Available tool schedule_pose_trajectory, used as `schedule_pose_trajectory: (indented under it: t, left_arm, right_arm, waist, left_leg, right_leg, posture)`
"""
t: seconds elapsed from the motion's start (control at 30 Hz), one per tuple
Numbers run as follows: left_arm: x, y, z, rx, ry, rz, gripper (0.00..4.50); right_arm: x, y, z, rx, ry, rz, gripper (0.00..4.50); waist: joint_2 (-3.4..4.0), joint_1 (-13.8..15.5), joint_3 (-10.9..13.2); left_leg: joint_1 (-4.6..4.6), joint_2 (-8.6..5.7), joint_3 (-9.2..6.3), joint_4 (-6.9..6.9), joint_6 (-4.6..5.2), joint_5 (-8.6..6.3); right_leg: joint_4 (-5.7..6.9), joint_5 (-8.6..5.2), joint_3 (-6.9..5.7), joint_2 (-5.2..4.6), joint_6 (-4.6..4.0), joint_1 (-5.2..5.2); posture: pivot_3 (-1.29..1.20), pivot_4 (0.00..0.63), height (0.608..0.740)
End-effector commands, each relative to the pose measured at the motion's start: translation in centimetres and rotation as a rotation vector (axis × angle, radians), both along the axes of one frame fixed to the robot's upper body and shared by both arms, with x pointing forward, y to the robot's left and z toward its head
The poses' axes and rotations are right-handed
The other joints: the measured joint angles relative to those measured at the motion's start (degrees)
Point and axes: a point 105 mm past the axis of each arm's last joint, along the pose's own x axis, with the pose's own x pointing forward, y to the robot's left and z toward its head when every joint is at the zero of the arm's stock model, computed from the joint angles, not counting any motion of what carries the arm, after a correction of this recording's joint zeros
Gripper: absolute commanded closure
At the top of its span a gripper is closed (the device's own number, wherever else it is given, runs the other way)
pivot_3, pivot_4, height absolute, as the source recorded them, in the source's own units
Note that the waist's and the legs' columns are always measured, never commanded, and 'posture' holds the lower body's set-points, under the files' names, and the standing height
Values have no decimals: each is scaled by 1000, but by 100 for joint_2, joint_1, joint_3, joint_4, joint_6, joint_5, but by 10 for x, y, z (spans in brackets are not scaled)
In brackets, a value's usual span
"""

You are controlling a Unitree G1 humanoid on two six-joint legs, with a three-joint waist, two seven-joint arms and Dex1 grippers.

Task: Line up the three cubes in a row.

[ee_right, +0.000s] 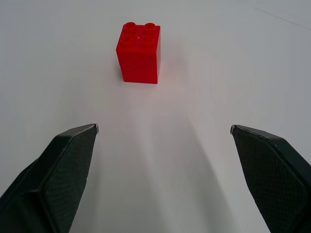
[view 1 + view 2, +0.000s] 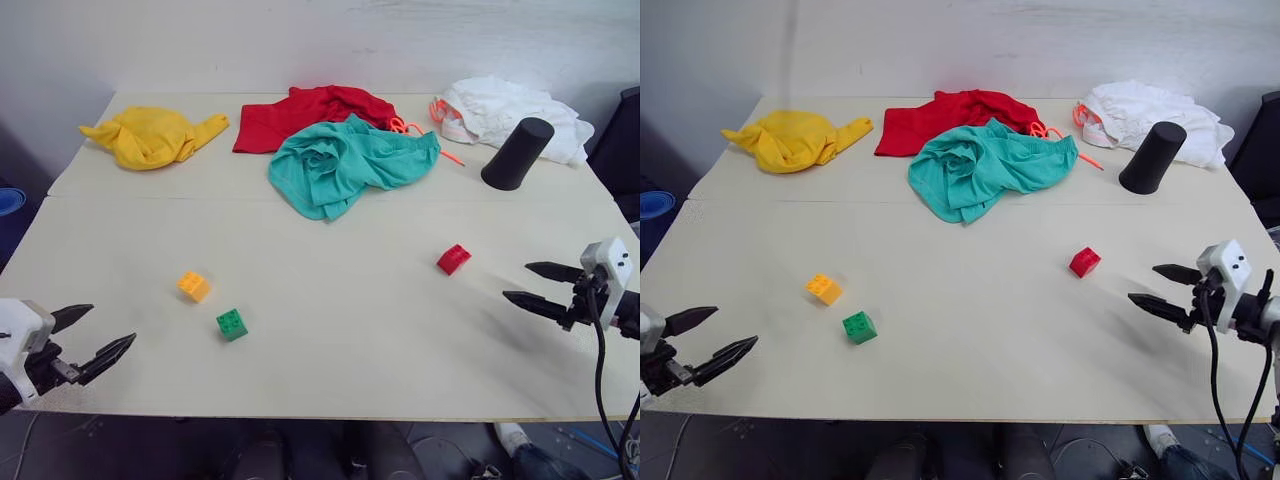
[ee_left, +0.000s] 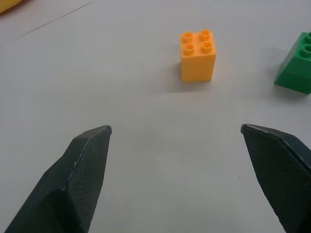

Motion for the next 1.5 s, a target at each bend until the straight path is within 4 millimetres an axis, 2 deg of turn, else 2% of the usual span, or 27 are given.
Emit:
schedule_pose_trajectory:
  t: [0.03, 0.13, 0.27, 0.4, 0.5, 0.67, 0.83, 0.93, 1.2, 1.3, 1.5]
  left_arm:
    - [3, -6, 7, 3, -23, -10, 11]
    - [7, -20, 11, -39, -20, -52, 11]
    - [13, -64, 29, -136, -16, -261, 11]
    - [18, -114, 49, -152, -9, -510, 11]
    - [17, -130, 54, -150, 7, -609, 11]
    - [18, -139, 62, -159, 14, -697, 11]
    - [22, -140, 69, -156, 2, -712, 11]
    - [23, -140, 70, -153, -2, -714, 11]
    - [23, -153, 74, -129, -6, -796, 11]
    - [22, -156, 77, -117, -4, -831, 0]
    - [26, -157, 79, -96, -9, -865, 0]
  right_arm:
    - [0, 4, 10, -15, -37, 8, 0]
    - [3, 13, 18, -3, -49, 18, 0]
    - [8, 43, 30, 59, -68, 63, 0]
    - [18, 76, 21, 24, -75, 83, 0]
    - [28, 88, 18, 46, -70, 44, 0]
    - [42, 89, 9, 10, -88, -36, 0]
    - [45, 93, 19, 84, -101, -51, 0]
    - [45, 90, 18, 75, -101, -57, 0]
    - [60, 84, -4, 0, -77, -63, 0]
    - [66, 81, -7, -6, -84, -60, 577]
    - [63, 88, -3, 4, -88, 32, 2607]
  waist:
    - [0, 2, 0]
    - [0, 6, 0]
    - [0, 8, 0]
    - [-3, 9, -1]
    - [1, -3, 0]
    - [1, 2, 0]
    - [1, 9, 0]
    - [1, 10, 1]
    - [1, 0, 1]
    - [1, 3, 1]
    - [1, 2, 1]
  left_leg:
    - [0, 0, 0, 0, 0, 0]
    - [0, 0, 0, 1, -1, 1]
    - [0, 1, -2, 3, -23, 13]
    - [-1, 1, -5, 1, -42, 23]
    - [-3, -2, -4, 0, -44, 25]
    - [-8, 1, 3, 7, -47, 29]
    - [-10, -1, 3, 12, -46, 30]
    - [-10, 1, 4, 13, -44, 31]
    - [-11, 3, 6, 24, -45, 31]
    - [-11, 4, 10, 27, -45, 32]
    - [-14, 7, 12, 37, -45, 32]
  right_leg:
    - [1, 0, 0, 0, 0, 0]
    - [1, 0, 0, 0, 0, 0]
    - [4, 0, 0, 0, 0, 2]
    - [5, 1, 0, 2, 1, 2]
    - [7, 1, 2, 2, 2, 0]
    - [6, 1, 6, 14, 2, -6]
    - [9, 1, 8, 16, 2, -5]
    - [8, 1, 9, 18, 2, -5]
    - [13, 2, 14, 25, 4, -5]
    - [14, 2, 17, 27, 4, -6]
    - [16, 2, 20, 31, 4, -6]
  posture:
    - [0, 150, 740]
    - [0, 150, 740]
    - [0, 150, 740]
    - [0, 150, 740]
    - [0, 150, 740]
    - [0, 150, 740]
    - [0, 150, 740]
    - [0, 150, 740]
    - [0, 150, 740]
    - [0, 150, 740]
    - [0, 150, 740]
